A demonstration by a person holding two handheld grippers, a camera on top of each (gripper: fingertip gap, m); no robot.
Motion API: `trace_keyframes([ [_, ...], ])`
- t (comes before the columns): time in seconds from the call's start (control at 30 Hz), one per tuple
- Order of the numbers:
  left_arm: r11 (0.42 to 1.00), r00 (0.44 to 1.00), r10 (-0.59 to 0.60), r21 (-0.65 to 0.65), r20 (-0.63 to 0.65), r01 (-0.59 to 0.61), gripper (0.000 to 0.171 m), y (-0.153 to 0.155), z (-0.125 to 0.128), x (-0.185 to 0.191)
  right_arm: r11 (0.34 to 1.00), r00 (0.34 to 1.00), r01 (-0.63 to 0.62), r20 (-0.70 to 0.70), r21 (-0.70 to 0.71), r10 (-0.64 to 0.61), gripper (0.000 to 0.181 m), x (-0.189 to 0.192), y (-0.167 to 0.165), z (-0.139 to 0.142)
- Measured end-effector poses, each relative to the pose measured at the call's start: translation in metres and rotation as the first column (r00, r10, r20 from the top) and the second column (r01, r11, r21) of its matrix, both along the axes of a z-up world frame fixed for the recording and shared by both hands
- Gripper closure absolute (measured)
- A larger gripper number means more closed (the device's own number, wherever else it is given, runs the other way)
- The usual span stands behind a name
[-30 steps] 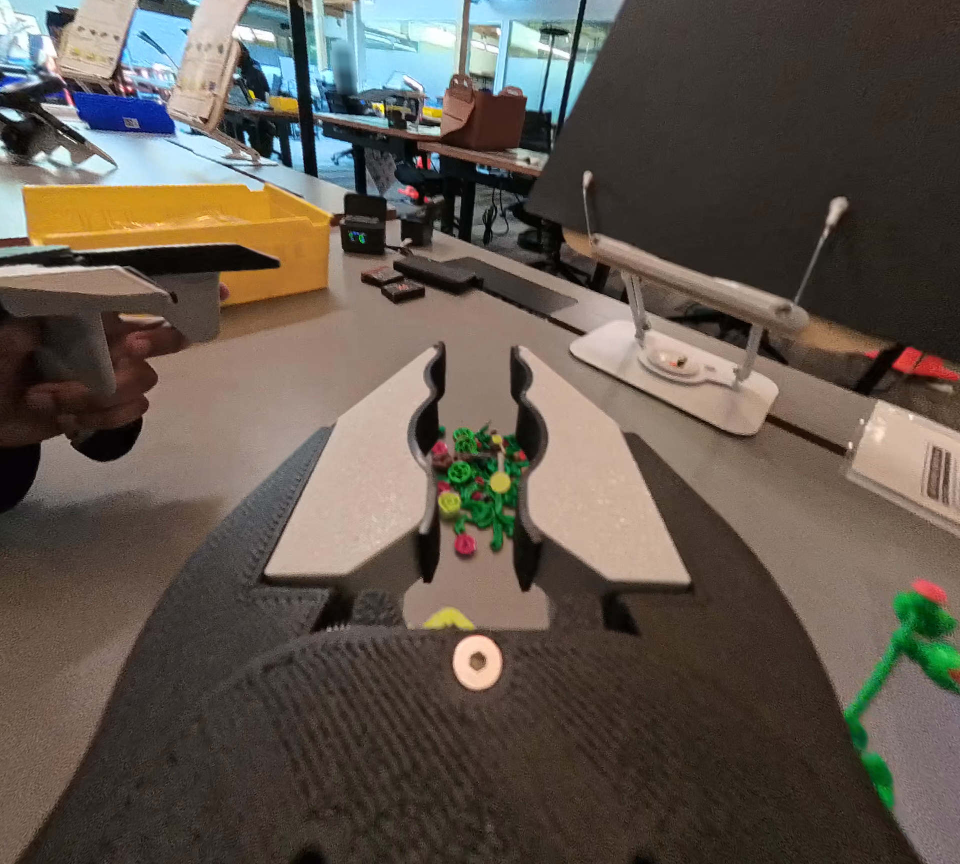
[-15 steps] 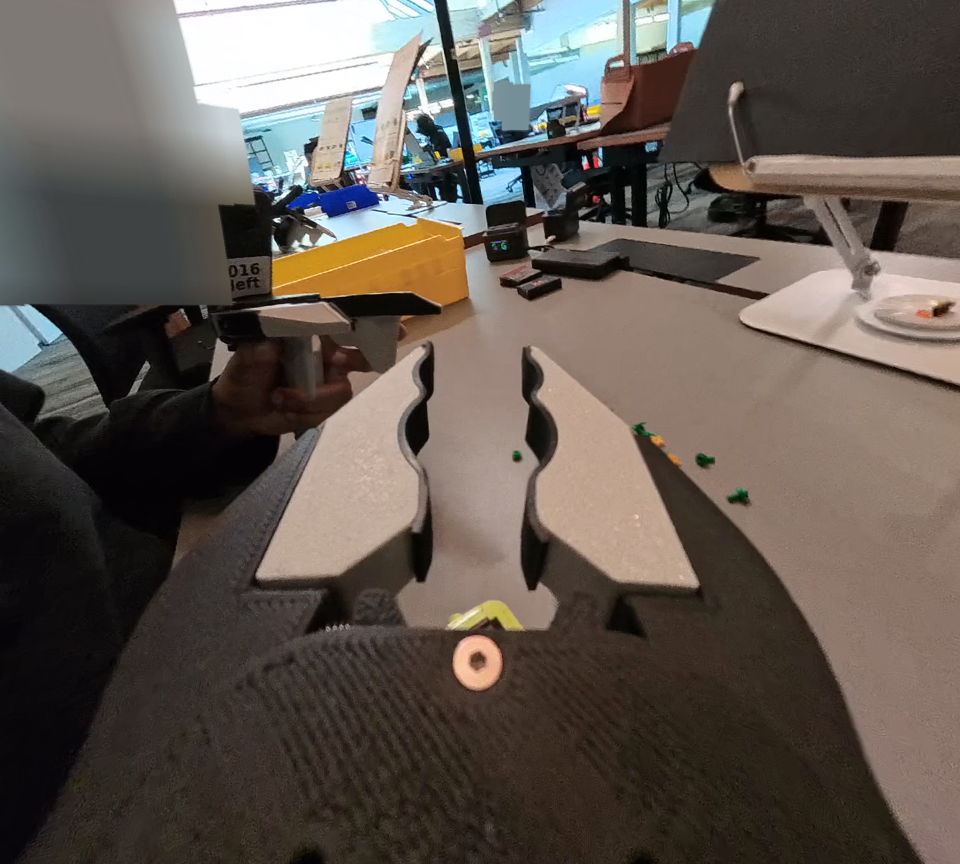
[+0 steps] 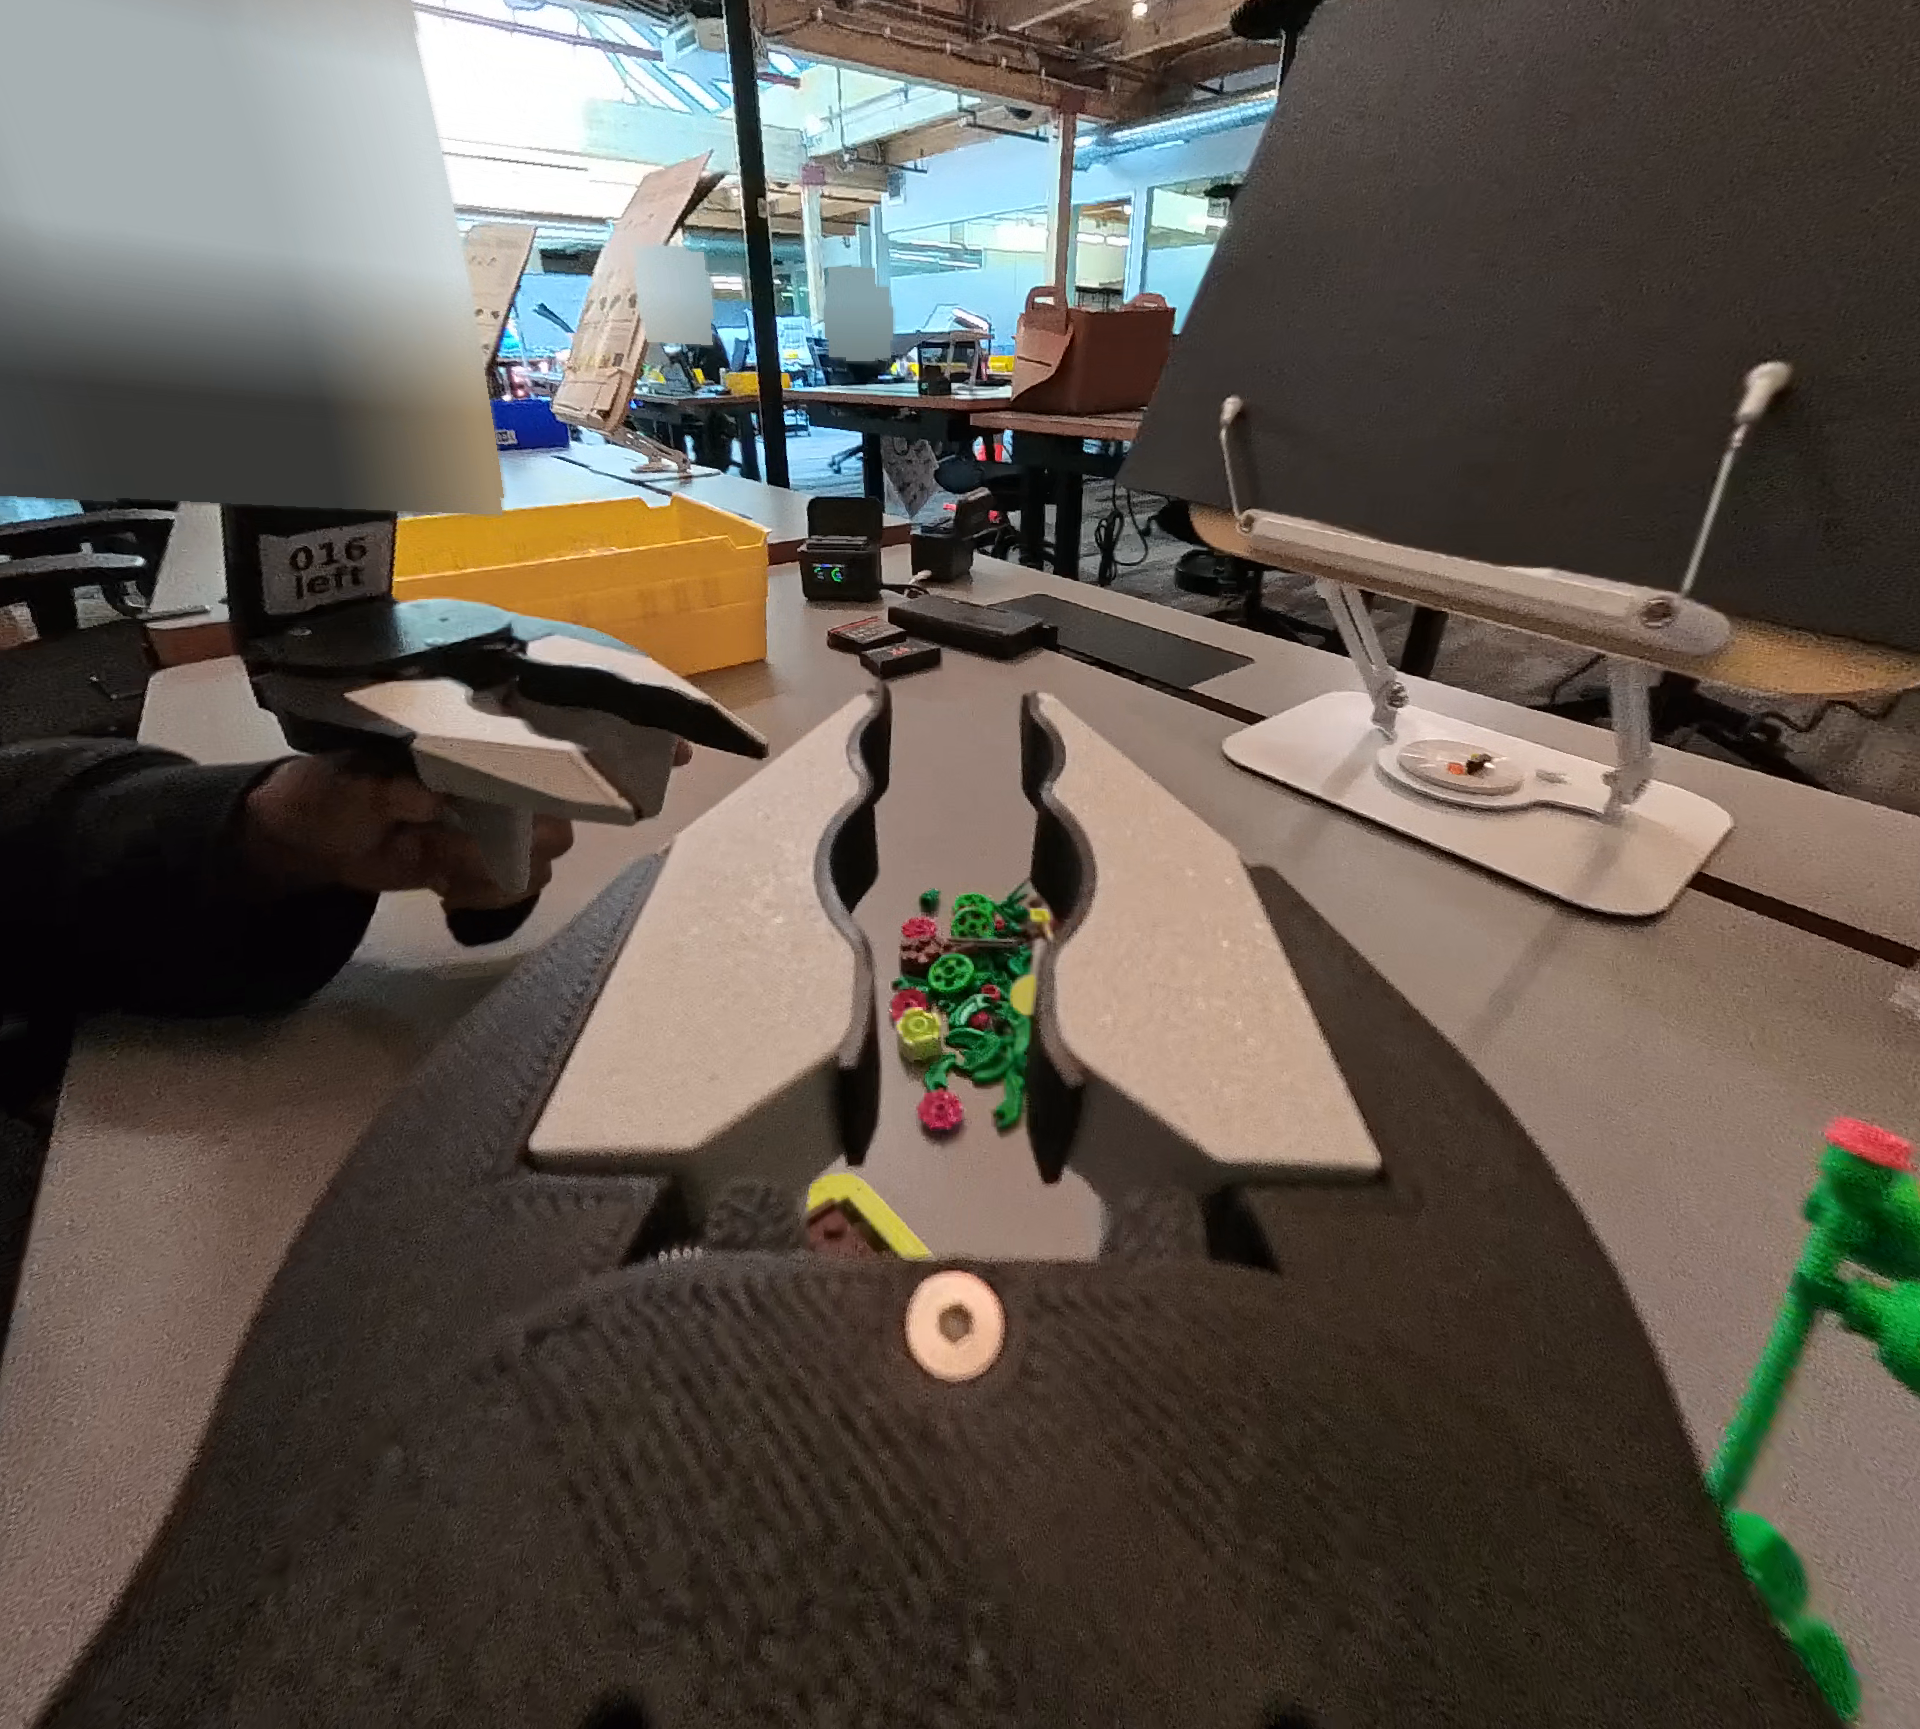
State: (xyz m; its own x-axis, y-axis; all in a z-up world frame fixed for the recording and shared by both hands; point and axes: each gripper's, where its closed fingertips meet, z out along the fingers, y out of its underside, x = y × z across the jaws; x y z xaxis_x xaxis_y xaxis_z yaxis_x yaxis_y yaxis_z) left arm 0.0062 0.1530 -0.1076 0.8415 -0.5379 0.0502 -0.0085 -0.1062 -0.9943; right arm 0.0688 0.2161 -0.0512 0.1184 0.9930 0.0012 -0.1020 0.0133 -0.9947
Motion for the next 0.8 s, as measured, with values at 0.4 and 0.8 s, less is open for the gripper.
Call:
trace_keyframes([
  [0.4, 0.923, 0.949, -0.307, -0.269, -0.078, 0.276, 0.058, 0.04, -0.042, 0.099, 0.965, 0.991, -0.133, 0.032, 0.224, 0.129, 0.159, 0.016, -0.008, 0.026],
  [0.8, 0.901, 0.933, -0.29, -0.39, -0.214, 0.19, 0.128, 0.04, -0.08, 0.11, 0.92, 0.945, -0.289, -0.076, 0.266, 0.319, 0.165, -0.027, -0.039, 0.053],
])
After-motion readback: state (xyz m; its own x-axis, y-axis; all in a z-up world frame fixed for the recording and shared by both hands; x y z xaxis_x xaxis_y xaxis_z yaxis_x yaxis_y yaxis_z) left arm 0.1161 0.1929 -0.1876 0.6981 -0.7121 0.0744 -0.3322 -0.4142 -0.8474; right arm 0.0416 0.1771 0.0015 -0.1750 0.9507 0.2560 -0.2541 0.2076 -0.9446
